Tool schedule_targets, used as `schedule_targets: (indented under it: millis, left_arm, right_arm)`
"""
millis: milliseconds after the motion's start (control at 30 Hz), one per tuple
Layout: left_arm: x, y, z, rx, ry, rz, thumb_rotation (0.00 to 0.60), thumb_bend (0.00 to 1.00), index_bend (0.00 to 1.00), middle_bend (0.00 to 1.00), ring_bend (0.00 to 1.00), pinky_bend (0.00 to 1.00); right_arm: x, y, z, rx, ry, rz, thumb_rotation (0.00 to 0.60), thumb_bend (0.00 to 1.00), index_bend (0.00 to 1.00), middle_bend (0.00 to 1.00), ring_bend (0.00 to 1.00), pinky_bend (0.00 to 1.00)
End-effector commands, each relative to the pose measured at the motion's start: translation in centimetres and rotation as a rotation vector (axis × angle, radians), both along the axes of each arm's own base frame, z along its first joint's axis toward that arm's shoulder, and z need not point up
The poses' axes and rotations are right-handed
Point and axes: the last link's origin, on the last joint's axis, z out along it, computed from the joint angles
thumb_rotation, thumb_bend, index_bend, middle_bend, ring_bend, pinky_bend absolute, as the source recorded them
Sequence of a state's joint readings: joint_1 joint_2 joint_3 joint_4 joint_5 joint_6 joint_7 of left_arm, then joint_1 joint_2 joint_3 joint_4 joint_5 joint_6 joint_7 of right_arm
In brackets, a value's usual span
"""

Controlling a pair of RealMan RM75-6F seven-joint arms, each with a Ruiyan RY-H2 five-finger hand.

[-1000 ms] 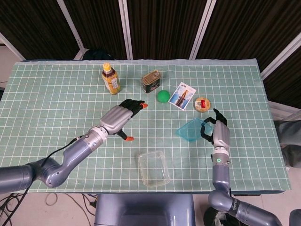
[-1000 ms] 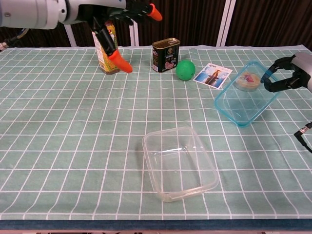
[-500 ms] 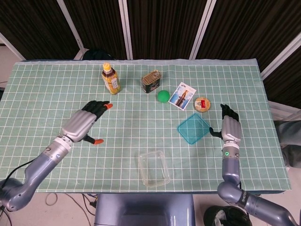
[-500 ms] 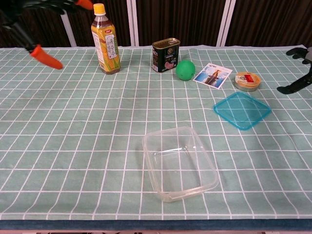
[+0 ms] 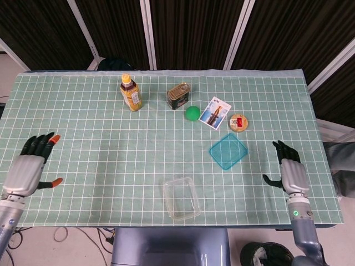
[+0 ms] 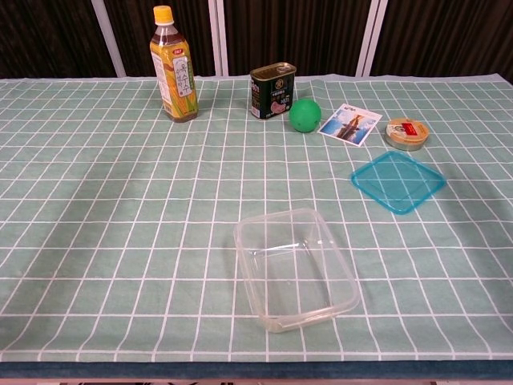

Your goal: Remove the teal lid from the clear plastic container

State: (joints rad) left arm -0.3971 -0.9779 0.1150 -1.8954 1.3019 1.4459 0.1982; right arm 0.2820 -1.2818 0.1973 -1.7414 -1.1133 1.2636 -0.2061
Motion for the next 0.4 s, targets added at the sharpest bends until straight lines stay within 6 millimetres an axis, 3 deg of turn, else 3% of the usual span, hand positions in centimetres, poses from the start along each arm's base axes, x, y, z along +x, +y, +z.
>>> schedule_targets:
  millis: [33, 233, 400]
  left_arm:
    - [-3.2, -2.7, 0.1, 0.088, 0.039, 0.038, 0.600, 0.00, 0.00, 0.00, 0.00, 0.00]
    - [-5.7, -4.5, -0.1, 0.183, 0.079, 0.022, 0.600, 0.00, 0.00, 0.00, 0.00, 0.00]
    - [-6.7, -4.0, 0.0, 0.207, 0.090, 0.028, 0.600, 0.00, 0.00, 0.00, 0.00, 0.00]
  right_arm:
    - [-2.1, 2.9, 2.6, -0.032, 0.053, 0.058, 0.600, 0.30, 0.00, 0.00, 0.00, 0.00]
    - [-4.5, 3.5, 3.7, -0.122, 0.077, 0.076, 0.600, 0.30, 0.00, 0.00, 0.00, 0.00]
    - [-5.2, 2.9, 4.4, -0.168, 0.069, 0.051, 0.600, 0.30, 0.00, 0.00, 0.00, 0.00]
